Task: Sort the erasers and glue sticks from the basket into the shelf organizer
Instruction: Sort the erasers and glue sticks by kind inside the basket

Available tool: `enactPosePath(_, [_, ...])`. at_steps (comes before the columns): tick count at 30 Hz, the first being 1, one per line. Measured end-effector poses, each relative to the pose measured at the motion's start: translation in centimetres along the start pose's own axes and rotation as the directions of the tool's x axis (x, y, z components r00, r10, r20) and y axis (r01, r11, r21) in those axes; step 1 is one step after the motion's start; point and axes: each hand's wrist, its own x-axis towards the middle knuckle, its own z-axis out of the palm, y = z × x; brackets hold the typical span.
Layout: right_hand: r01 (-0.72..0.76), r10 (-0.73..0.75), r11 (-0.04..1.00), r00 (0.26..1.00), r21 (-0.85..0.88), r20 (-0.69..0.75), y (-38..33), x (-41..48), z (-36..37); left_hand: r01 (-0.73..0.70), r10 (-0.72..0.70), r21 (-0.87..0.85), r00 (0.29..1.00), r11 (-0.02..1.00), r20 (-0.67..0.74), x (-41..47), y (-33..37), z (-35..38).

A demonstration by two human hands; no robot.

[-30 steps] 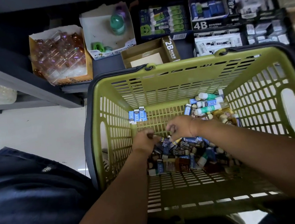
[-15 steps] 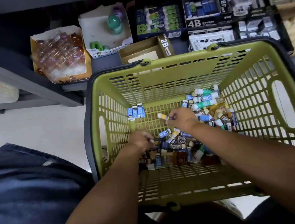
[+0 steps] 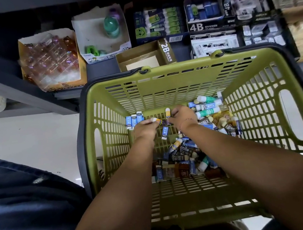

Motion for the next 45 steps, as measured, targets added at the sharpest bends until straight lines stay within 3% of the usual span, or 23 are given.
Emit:
enactPosePath(4, [0.026, -0.026, 1.0, 0.999, -0.008, -0.021, -0.2, 0.3, 0.3, -0.046, 0.048, 0.015, 0.994, 0.999, -0.095, 0.5, 0.7, 2.2])
enactPosePath(7, [0.031, -0.03, 0.999, 0.999, 0.044, -0.018, -0.1, 0.5, 0.5, -0.107, 0.126, 0.148, 0.984, 0.983, -0.125, 0.7, 0.8, 3.2])
enactPosePath(11, [0.053, -0.059, 0.978, 0.998, 0.201, 0.022, 0.3, 0.4, 0.8, -0.156, 0.182, 0.207, 0.976, 0.966, -0.116, 0.9, 0.8, 3.4])
enactPosePath(13, [0.063, -0.078, 0.965, 0.996, 0.256, 0.049, 0.5, 0.3, 0.6, -0.208, 0.224, 0.258, 0.974, 0.943, -0.033, 0.9, 1.0, 2.4])
enactPosePath(15, [0.103, -0.111, 0.973, 0.993, 0.206, 0.027, 0.9, 0.0, 0.1, -0.324, 0.28, 0.414, 0.946, 0.85, 0.166, 0.6, 1.0, 0.5])
enactPosePath(17, [0.178, -0.187, 0.976, 0.98, 0.124, 0.062, 1.7, -0.4, -0.2, -0.422, 0.186, 0.627, 0.894, 0.655, 0.407, 0.0, 0.8, -1.8])
enactPosePath(20, [0.334, -0.316, 0.942, 0.867, 0.023, 0.386, 2.4, -1.3, -0.4, -0.503, -0.063, 0.813, 0.838, 0.295, 0.541, -0.4, -0.5, -4.2])
enactPosePath(23, [0.526, -0.277, 0.809, 0.736, -0.263, 0.618, 2.5, -2.0, -1.0, -0.503, -0.062, 0.819, 0.841, 0.276, 0.538, -0.6, -2.7, -5.3])
enactPosePath(25, [0.59, -0.266, 0.713, 0.728, -0.38, 0.632, 2.4, -2.4, -1.4, -0.517, 0.021, 0.823, 0.849, 0.235, 0.528, -0.6, -3.5, -5.6])
enactPosePath(29, [0.619, -0.28, 0.64, 0.74, -0.455, 0.612, 2.1, -2.7, -1.3, -0.53, 0.092, 0.841, 0.848, 0.109, 0.522, -0.7, -3.4, -5.8])
enactPosePath(32, [0.602, -0.3, 0.648, 0.764, -0.466, 0.571, 2.0, -3.0, -0.8, -0.523, 0.107, 0.841, 0.852, 0.138, 0.513, -0.7, -3.6, -6.1])
enactPosePath(34, [0.551, -0.301, 0.726, 0.793, -0.411, 0.53, 2.1, -3.1, -0.6, -0.516, 0.104, 0.836, 0.857, 0.187, 0.505, -1.0, -3.7, -6.3])
enactPosePath(37, [0.377, -0.284, 0.919, 0.835, -0.115, 0.471, 2.6, -3.2, -0.7, -0.487, 0.072, 0.825, 0.87, 0.285, 0.488, -1.1, -3.5, -6.2])
enactPosePath(40, [0.251, -0.285, 0.958, 0.861, 0.136, 0.422, 2.5, -3.2, -1.7, -0.426, -0.011, 0.829, 0.888, 0.361, 0.461, -1.0, -3.7, -6.1])
enactPosePath(42, [0.214, -0.268, 0.961, 0.884, 0.176, 0.384, 2.4, -3.0, -2.3, -0.385, -0.001, 0.772, 0.895, 0.506, 0.446, -1.2, -3.5, -5.9])
enactPosePath(45, [0.098, -0.208, 0.931, 0.934, 0.35, 0.29, 2.4, -2.4, -2.9, -0.285, 0.097, 0.523, 0.929, 0.803, 0.357, -1.5, -1.8, -5.3])
